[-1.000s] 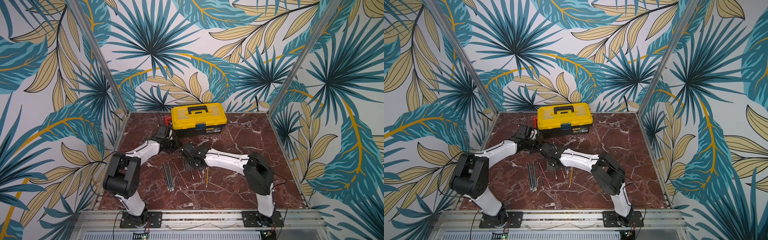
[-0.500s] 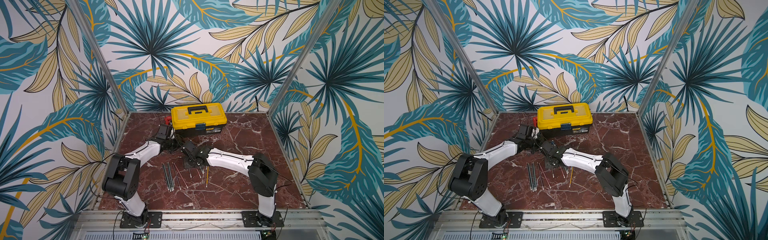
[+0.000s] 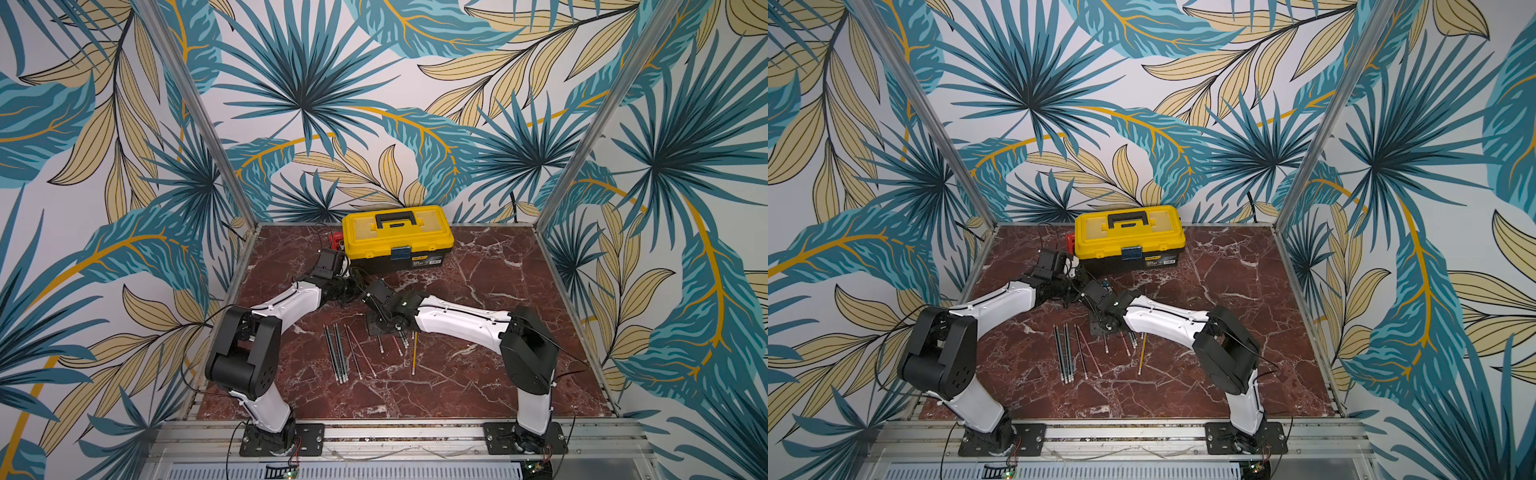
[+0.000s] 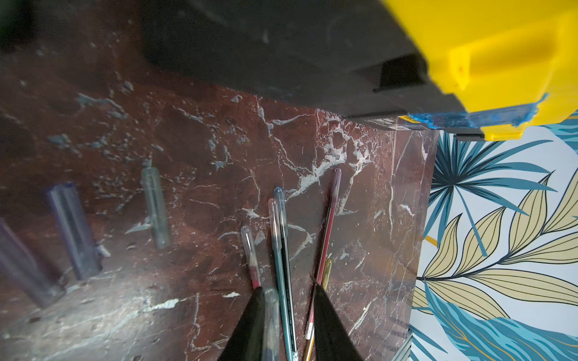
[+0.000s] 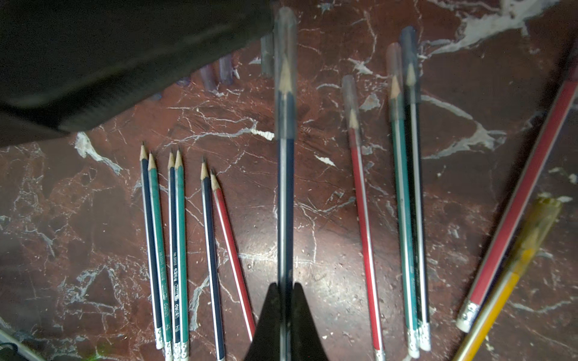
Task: Remove the protective cover of the pencils
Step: Pick up the pencil from the center of the board, then remove the protective sleeve from the pencil.
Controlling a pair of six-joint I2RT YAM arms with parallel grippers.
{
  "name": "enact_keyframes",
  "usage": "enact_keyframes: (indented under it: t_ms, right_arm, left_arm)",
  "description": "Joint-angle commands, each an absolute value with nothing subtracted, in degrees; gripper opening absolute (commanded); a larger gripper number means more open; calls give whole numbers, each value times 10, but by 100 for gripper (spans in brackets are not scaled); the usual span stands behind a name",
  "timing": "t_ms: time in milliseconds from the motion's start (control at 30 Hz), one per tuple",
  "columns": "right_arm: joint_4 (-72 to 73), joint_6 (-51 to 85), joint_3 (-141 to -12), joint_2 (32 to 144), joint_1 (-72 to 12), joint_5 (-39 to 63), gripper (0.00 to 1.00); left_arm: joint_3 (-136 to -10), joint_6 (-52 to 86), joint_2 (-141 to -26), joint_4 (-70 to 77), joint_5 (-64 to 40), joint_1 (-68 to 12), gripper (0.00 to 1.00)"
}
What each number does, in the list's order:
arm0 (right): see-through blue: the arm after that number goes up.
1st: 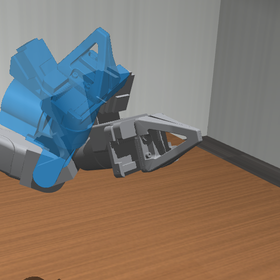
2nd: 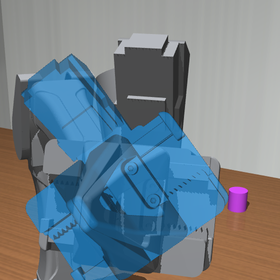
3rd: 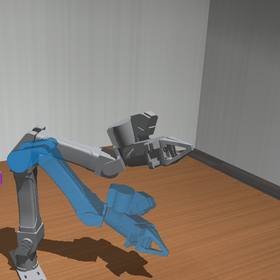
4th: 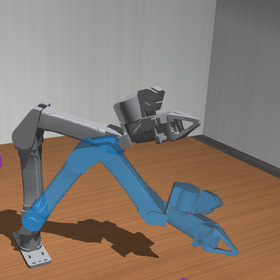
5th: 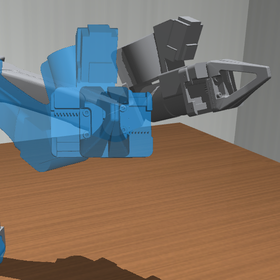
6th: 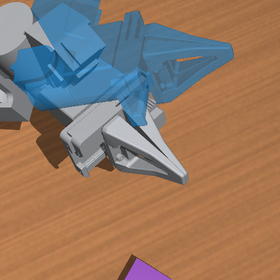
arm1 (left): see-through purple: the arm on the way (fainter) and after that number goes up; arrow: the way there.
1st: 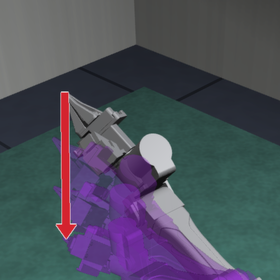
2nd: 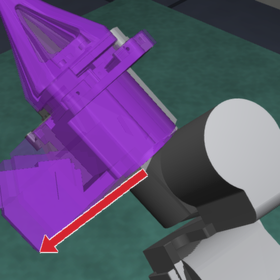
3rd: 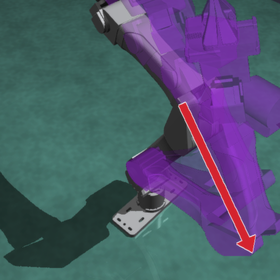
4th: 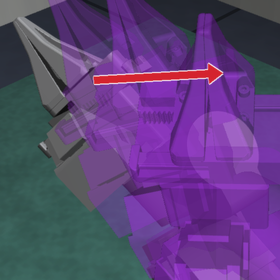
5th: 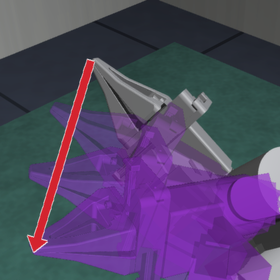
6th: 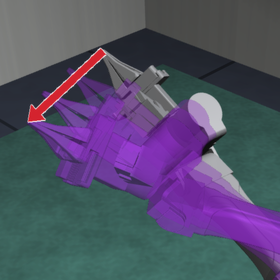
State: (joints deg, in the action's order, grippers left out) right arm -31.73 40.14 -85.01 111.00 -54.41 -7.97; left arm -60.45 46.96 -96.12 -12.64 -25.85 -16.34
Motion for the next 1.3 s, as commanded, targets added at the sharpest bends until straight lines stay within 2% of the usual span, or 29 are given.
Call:
enact_keyframes:
  t_ms: [0,367,433,533,667,733,800,933,1267]
  right_arm:
    - [-330,392,-864,1096,-544,-101,5]
    - [-328,390,-876,1086,-543,-91,5]
    - [-327,388,-878,1087,-543,-91,5]
    - [-327,386,-881,1092,-543,-90,5]
    - [-326,380,-883,1098,-542,-89,6]
    - [-327,377,-885,1100,-542,-85,9]
    - [-326,374,-887,1102,-542,-82,19]
    - [-326,369,-894,1110,-540,-75,30]
    - [-323,383,-906,1142,-536,-61,32]
  left_arm:
    - [-594,469,-967,-115,-262,-165,28]
    - [-601,468,-981,-116,-270,-166,26]
    - [-601,467,-983,-115,-271,-166,22]
    - [-603,467,-983,-115,-272,-167,8]
    - [-604,463,-983,-116,-268,-167,4]
    - [-604,461,-983,-116,-266,-167,4]
    - [-605,458,-982,-116,-266,-167,3]
    - [-606,453,-978,-116,-264,-167,2]
    - [-605,454,-973,-117,-268,-167,1]
